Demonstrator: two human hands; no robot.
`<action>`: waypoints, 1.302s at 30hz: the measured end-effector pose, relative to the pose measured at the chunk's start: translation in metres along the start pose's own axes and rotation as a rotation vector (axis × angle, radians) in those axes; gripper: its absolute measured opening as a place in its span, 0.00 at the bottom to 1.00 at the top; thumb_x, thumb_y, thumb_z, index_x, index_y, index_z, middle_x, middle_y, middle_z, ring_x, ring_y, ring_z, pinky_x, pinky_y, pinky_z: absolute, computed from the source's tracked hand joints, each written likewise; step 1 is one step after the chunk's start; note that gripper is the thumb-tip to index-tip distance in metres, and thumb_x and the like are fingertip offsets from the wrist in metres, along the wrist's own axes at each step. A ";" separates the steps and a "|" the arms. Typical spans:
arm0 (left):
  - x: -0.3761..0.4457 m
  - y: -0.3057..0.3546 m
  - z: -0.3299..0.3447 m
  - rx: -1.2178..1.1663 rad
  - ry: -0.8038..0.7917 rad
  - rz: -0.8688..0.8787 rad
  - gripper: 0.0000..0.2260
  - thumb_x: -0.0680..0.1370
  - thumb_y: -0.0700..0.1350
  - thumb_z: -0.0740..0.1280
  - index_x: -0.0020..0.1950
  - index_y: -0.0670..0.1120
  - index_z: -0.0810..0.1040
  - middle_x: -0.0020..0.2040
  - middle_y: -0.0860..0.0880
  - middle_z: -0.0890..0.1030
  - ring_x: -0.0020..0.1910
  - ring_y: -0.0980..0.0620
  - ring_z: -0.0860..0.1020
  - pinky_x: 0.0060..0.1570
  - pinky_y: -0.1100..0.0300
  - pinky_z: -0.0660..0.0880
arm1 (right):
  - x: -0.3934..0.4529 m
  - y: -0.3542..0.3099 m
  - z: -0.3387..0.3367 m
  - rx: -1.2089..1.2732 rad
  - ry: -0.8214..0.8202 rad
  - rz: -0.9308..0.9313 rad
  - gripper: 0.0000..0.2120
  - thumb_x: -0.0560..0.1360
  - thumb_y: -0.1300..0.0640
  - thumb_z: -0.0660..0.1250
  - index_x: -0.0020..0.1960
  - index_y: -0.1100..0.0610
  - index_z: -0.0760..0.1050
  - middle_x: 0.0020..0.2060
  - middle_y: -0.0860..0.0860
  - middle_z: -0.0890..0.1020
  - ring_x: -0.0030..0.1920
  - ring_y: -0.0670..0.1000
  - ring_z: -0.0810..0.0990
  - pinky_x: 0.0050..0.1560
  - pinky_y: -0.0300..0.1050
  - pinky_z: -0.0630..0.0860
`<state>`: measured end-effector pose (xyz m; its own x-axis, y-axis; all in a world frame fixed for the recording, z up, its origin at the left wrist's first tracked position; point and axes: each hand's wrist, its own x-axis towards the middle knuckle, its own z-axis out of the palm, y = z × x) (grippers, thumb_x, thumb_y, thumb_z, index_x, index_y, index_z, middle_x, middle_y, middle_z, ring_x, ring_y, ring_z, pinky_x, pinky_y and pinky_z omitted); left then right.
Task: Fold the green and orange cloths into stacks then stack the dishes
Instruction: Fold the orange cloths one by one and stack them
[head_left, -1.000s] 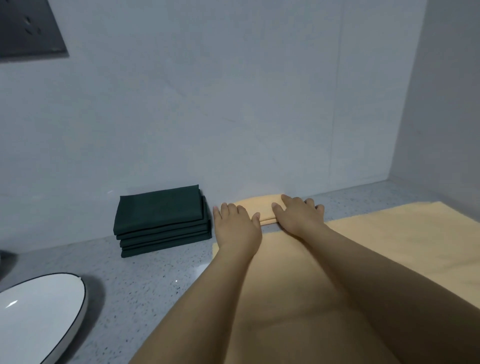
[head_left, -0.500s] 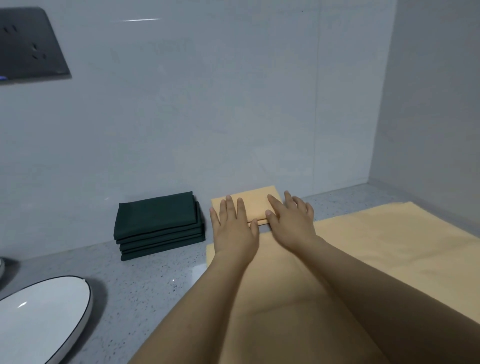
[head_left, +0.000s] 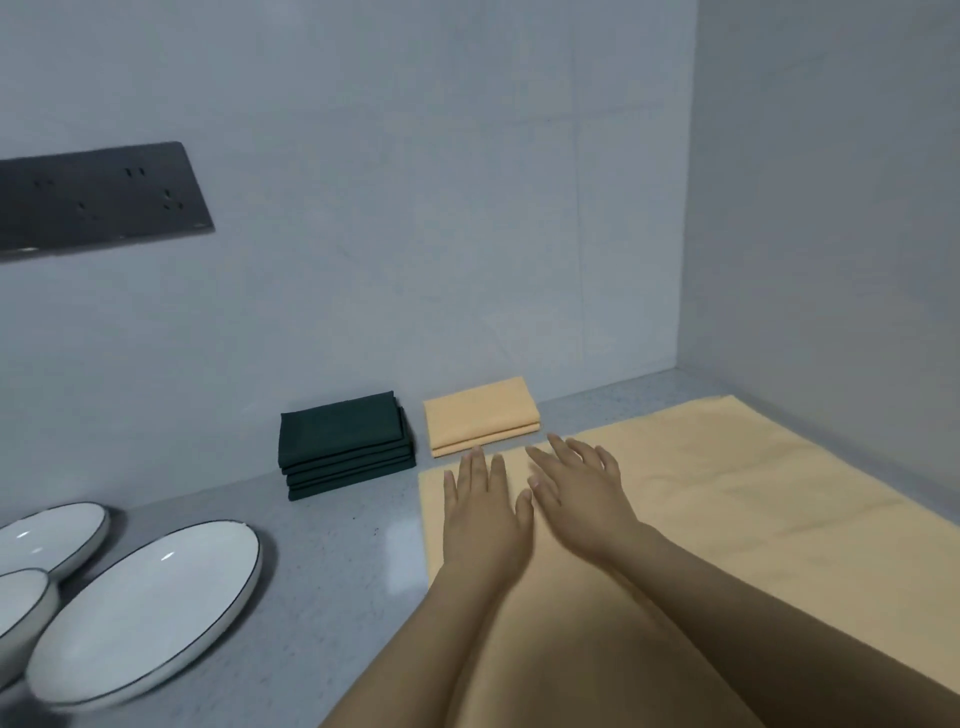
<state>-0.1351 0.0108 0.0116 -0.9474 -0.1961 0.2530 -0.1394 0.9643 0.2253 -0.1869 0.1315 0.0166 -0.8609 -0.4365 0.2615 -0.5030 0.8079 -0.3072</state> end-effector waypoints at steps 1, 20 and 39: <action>-0.017 0.003 0.000 -0.024 -0.021 0.004 0.40 0.70 0.60 0.30 0.78 0.45 0.52 0.79 0.45 0.47 0.77 0.50 0.42 0.72 0.54 0.34 | -0.018 0.000 -0.003 0.005 -0.017 -0.005 0.23 0.81 0.45 0.45 0.75 0.44 0.56 0.77 0.48 0.54 0.76 0.50 0.50 0.73 0.50 0.43; -0.261 0.030 -0.048 -0.293 -0.147 0.286 0.15 0.80 0.50 0.59 0.67 0.52 0.73 0.70 0.56 0.68 0.69 0.59 0.59 0.65 0.69 0.53 | -0.273 -0.006 -0.059 0.294 -0.186 -0.175 0.11 0.74 0.40 0.65 0.56 0.36 0.75 0.55 0.35 0.71 0.59 0.40 0.63 0.63 0.38 0.57; -0.272 0.022 -0.079 -0.584 -0.491 0.154 0.17 0.66 0.59 0.76 0.53 0.60 0.81 0.66 0.62 0.72 0.63 0.65 0.70 0.66 0.65 0.64 | -0.279 -0.013 -0.077 0.449 -0.231 -0.024 0.09 0.68 0.52 0.75 0.32 0.42 0.78 0.44 0.41 0.81 0.50 0.41 0.77 0.52 0.37 0.71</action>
<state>0.1420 0.0715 0.0226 -0.9818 0.1652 -0.0938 0.0491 0.6976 0.7148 0.0658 0.2737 0.0182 -0.8177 -0.5701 0.0799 -0.4629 0.5687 -0.6799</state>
